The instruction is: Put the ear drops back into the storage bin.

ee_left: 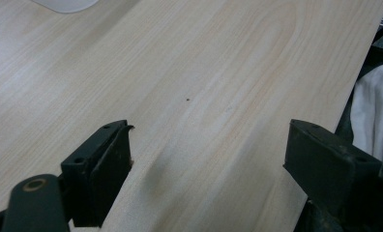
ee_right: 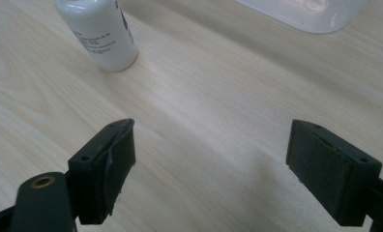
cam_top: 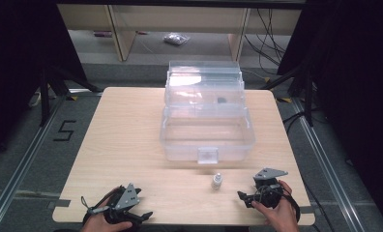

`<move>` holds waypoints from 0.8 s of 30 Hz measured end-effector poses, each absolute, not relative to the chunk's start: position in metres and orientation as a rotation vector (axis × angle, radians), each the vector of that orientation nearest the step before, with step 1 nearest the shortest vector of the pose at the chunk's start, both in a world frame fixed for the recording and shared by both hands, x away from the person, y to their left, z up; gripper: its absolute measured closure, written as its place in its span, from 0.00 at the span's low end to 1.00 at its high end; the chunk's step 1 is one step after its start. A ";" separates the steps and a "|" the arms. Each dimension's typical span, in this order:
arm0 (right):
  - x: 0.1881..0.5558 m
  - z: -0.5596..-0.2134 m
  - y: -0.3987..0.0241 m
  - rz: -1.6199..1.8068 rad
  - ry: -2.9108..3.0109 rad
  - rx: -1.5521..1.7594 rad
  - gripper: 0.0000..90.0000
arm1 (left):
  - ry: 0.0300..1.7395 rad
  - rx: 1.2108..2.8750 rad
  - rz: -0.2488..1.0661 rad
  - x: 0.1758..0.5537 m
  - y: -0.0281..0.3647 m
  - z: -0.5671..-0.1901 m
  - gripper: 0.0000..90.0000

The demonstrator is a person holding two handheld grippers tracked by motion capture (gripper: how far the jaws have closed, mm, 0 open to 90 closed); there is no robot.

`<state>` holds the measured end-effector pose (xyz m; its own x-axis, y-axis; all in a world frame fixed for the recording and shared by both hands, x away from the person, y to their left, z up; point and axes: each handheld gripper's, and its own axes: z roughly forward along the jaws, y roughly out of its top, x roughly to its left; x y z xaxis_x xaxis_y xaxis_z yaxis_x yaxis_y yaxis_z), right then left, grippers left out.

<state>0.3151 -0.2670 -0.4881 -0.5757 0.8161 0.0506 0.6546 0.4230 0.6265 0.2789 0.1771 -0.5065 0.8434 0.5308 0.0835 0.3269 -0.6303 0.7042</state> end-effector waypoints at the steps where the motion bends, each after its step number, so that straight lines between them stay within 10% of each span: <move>1: 0.315 -0.488 -0.266 0.887 2.417 1.279 0.21 | 0.621 2.299 0.363 0.278 0.177 -0.506 0.18; 24: 0.315 -0.484 -0.257 0.845 2.483 1.234 0.22 | 0.619 2.311 0.381 0.279 0.177 -0.507 0.18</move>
